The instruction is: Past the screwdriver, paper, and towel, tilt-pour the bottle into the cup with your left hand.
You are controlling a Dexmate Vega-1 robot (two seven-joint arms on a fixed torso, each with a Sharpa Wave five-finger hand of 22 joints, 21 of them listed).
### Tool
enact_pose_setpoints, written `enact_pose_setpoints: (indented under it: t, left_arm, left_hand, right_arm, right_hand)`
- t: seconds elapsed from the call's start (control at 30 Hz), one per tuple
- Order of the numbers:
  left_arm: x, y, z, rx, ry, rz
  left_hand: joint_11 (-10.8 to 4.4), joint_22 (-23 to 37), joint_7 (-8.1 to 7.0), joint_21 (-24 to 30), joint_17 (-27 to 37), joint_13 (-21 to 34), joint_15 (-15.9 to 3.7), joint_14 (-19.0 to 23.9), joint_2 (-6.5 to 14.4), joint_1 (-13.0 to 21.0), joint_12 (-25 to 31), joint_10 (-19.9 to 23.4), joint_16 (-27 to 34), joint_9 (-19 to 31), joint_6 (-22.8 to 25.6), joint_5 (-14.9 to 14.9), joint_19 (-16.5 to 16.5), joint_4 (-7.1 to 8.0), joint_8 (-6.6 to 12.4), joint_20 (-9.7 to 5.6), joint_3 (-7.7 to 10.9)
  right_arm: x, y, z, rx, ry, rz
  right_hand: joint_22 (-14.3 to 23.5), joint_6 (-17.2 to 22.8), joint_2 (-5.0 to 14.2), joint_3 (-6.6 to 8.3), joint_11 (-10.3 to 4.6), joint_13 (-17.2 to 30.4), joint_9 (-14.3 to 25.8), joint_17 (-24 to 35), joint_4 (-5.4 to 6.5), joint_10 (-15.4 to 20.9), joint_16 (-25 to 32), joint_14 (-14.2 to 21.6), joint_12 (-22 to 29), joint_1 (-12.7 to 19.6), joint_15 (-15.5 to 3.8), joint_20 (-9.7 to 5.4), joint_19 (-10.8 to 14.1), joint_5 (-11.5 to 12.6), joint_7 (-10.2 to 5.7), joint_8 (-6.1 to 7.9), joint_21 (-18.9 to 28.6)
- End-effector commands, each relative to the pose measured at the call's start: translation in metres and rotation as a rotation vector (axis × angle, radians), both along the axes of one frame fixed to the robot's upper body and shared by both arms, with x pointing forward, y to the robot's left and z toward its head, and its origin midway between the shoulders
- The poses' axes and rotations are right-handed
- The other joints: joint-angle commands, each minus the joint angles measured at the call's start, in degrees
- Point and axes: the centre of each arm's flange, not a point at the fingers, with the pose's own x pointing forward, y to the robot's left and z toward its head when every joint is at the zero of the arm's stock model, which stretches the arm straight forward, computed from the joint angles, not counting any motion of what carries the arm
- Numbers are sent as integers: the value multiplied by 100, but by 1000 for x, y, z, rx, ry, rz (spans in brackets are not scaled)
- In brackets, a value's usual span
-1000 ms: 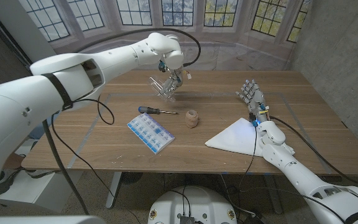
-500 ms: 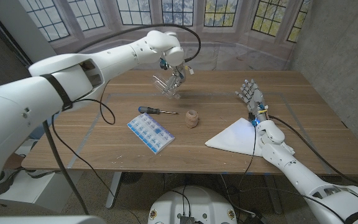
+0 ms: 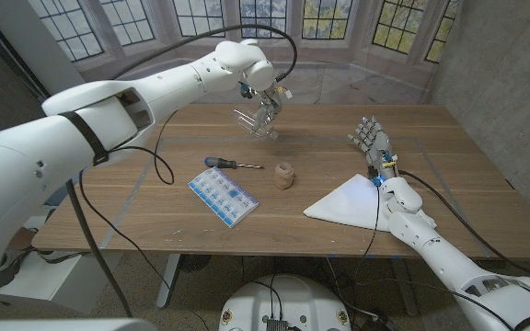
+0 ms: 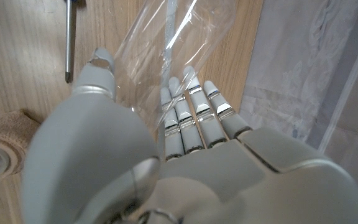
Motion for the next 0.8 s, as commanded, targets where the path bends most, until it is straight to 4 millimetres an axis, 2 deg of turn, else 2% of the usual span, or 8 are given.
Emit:
enact_pose_setpoints:
  t: [0.03, 0.37, 0.8]
  left_arm:
    - [-3, -5, 6, -134, -11, -28]
    - [4, -13, 3, -291, -25, -52]
    - [5, -17, 10, -486, -48, -88]
  left_hand:
    - [-386, 15, -9, 27, 50, 1004, -460, 503, 825, 166, 7, 436, 24, 30, 1181, 29, 40, 12, 788, 25, 346]
    - [-385, 16, -2, 36, 74, 1031, -455, 527, 825, 150, -1, 441, 43, 38, 1167, 27, 48, 19, 794, 28, 343]
    - [-381, 19, 28, 56, 106, 1068, -437, 562, 799, 109, 2, 485, 73, 52, 1179, 15, 78, 30, 814, 36, 321]
  right_arm:
    - [-6, -7, 5, -10, -5, -16]
    - [-8, -8, 8, -13, -11, -21]
    - [-10, -9, 11, -15, -20, -24]
  right_hand:
    - [13, 23, 3, 47, -10, 14, 5, 5, -4, 8, 20, 48, 12, -31, -2, -17, 38, -18, 2, 3, -8]
    - [13, 26, 4, 59, -15, 13, 5, 3, -14, 7, 18, 47, 12, -27, -4, -18, 40, -18, 5, 4, -8]
    - [13, 25, 6, 71, -7, 13, 5, 4, -20, 8, 20, 49, 12, -34, -2, -20, 41, -19, 8, 3, -8]
